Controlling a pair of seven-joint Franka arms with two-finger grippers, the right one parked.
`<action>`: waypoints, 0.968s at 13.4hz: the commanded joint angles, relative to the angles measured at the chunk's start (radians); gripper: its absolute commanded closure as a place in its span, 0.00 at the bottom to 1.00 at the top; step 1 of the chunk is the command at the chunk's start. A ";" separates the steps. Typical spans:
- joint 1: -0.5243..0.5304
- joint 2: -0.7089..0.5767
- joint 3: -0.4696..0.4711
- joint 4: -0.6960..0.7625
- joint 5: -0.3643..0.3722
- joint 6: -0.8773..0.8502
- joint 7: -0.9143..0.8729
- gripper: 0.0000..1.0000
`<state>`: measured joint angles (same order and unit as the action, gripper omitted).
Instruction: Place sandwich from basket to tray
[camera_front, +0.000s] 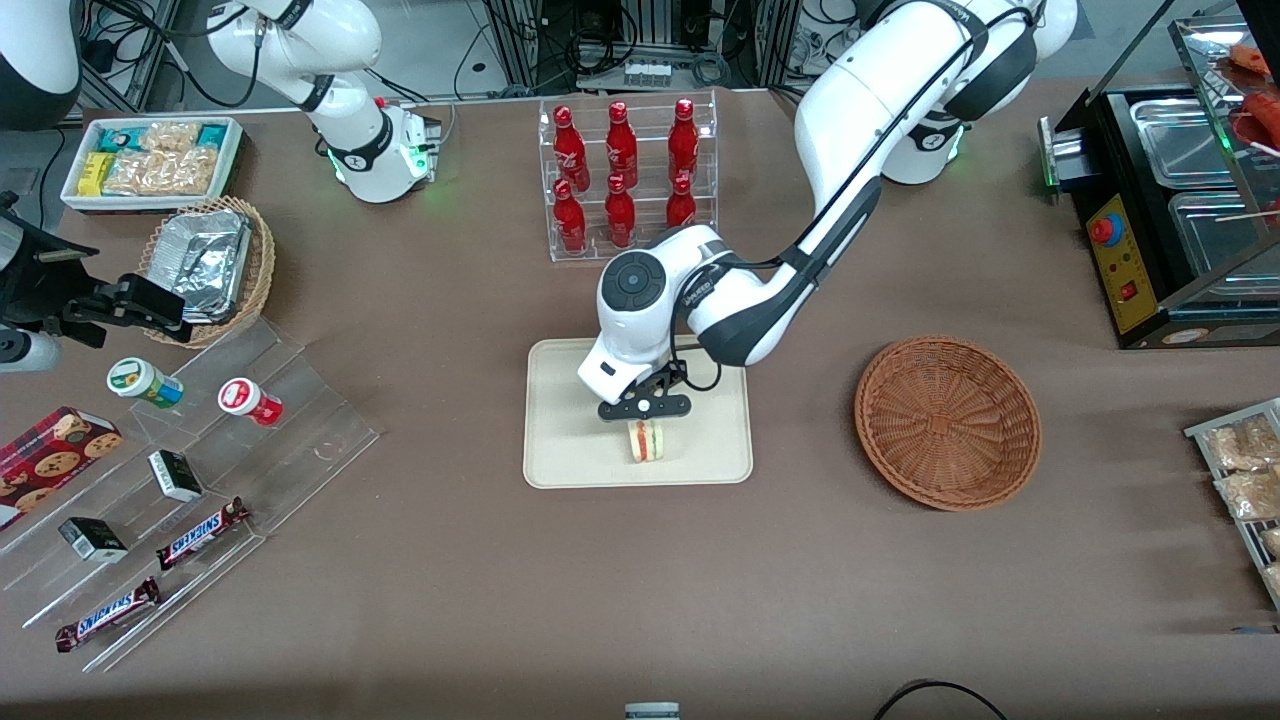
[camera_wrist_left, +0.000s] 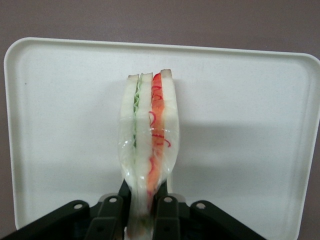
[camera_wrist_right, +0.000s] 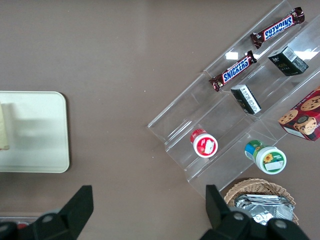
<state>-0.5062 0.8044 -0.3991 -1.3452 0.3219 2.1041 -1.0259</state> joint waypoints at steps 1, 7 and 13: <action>-0.015 0.016 0.008 0.035 0.020 0.001 -0.011 0.19; 0.008 -0.086 0.006 0.035 0.011 -0.111 -0.028 0.02; 0.167 -0.433 0.006 -0.033 -0.129 -0.560 -0.007 0.01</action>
<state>-0.3809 0.5008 -0.3948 -1.2810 0.2156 1.6197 -1.0339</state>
